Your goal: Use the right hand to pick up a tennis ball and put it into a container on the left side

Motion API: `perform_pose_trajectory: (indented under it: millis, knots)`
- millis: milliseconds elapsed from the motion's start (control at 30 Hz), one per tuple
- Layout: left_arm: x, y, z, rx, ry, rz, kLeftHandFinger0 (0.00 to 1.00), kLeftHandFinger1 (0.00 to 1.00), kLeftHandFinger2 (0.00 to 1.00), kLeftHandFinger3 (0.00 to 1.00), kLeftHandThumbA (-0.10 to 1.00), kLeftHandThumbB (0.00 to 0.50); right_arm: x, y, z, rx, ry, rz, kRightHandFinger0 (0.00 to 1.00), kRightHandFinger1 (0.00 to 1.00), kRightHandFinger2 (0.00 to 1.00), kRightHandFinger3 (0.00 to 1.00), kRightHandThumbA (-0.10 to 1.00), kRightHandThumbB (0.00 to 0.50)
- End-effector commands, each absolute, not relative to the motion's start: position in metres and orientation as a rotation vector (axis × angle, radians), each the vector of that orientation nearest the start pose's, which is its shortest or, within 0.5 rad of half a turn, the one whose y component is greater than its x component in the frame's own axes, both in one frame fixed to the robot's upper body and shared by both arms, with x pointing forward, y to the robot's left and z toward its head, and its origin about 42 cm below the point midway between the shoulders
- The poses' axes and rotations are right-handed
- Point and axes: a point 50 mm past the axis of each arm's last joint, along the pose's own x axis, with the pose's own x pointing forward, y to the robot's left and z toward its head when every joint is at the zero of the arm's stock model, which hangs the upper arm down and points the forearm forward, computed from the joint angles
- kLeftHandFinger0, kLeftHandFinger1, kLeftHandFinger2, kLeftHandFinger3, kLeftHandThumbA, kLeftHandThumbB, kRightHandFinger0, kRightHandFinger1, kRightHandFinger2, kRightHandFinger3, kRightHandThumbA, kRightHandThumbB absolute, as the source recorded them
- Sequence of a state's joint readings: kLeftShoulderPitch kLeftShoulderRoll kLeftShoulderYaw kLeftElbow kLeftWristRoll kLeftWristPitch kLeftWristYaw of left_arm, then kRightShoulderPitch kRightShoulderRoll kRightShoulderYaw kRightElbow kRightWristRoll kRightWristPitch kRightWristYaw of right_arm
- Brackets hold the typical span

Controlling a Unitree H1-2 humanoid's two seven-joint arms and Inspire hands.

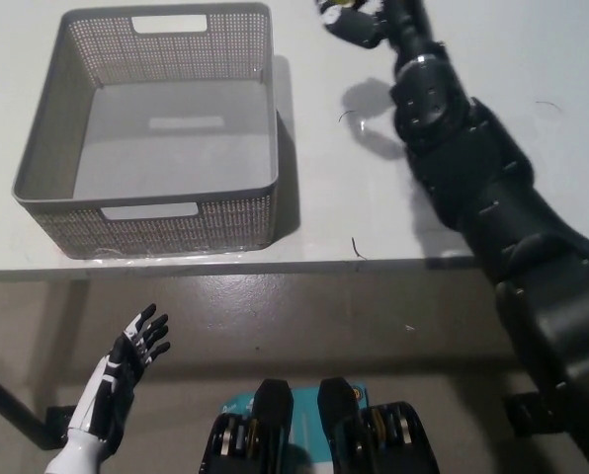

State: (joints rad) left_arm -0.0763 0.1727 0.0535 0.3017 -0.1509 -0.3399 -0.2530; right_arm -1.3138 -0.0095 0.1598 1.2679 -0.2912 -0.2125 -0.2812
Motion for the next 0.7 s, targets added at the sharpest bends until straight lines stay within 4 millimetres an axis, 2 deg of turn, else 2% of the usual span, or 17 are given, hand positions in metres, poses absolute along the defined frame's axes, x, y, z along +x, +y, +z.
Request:
perform_pose_trajectory:
  millis: [0,67,133,233,300,367,500,667]
  knots:
    - [0.301,0.282,0.072,0.078,-0.152,-0.190,1.00,1.00,1.00,1.00,1.00,0.201,0.565,-0.019,0.405,-0.539,-0.575,0.194,0.00,0.18,0.56,0.71,-0.10,0.170]
    - [0.301,0.282,0.072,0.077,-0.152,-0.191,1.00,1.00,1.00,1.00,1.00,0.214,0.560,-0.005,0.404,-0.537,-0.575,0.225,0.00,0.19,0.59,0.74,-0.10,0.176]
    - [0.300,0.281,0.072,0.084,-0.152,-0.193,1.00,1.00,1.00,1.00,1.00,0.224,0.553,0.016,0.404,-0.542,-0.569,0.269,0.00,0.24,0.68,0.79,-0.10,0.156]
    - [0.300,0.280,0.073,0.109,-0.150,-0.197,1.00,1.00,1.00,1.00,1.00,0.228,0.542,0.041,0.403,-0.563,-0.576,0.303,0.00,0.28,0.74,0.83,-0.10,0.162]
    - [0.302,0.279,0.075,0.117,-0.151,-0.199,1.00,1.00,1.00,1.00,1.00,0.234,0.537,0.053,0.401,-0.570,-0.602,0.333,0.00,0.31,0.76,0.86,-0.10,0.159]
    - [0.304,0.279,0.077,0.114,-0.156,-0.203,1.00,1.00,1.00,1.00,1.00,0.223,0.532,0.063,0.397,-0.580,-0.607,0.356,0.00,0.31,0.76,0.85,-0.10,0.160]
    - [0.307,0.278,0.080,0.119,-0.165,-0.217,1.00,1.00,1.00,1.00,1.00,0.228,0.527,0.074,0.391,-0.616,-0.597,0.387,0.00,0.34,0.76,0.88,-0.10,0.163]
    - [0.309,0.278,0.081,0.116,-0.173,-0.220,1.00,1.00,1.00,1.00,1.00,0.242,0.524,0.080,0.376,-0.691,-0.567,0.408,0.00,0.42,0.87,0.93,-0.10,0.169]
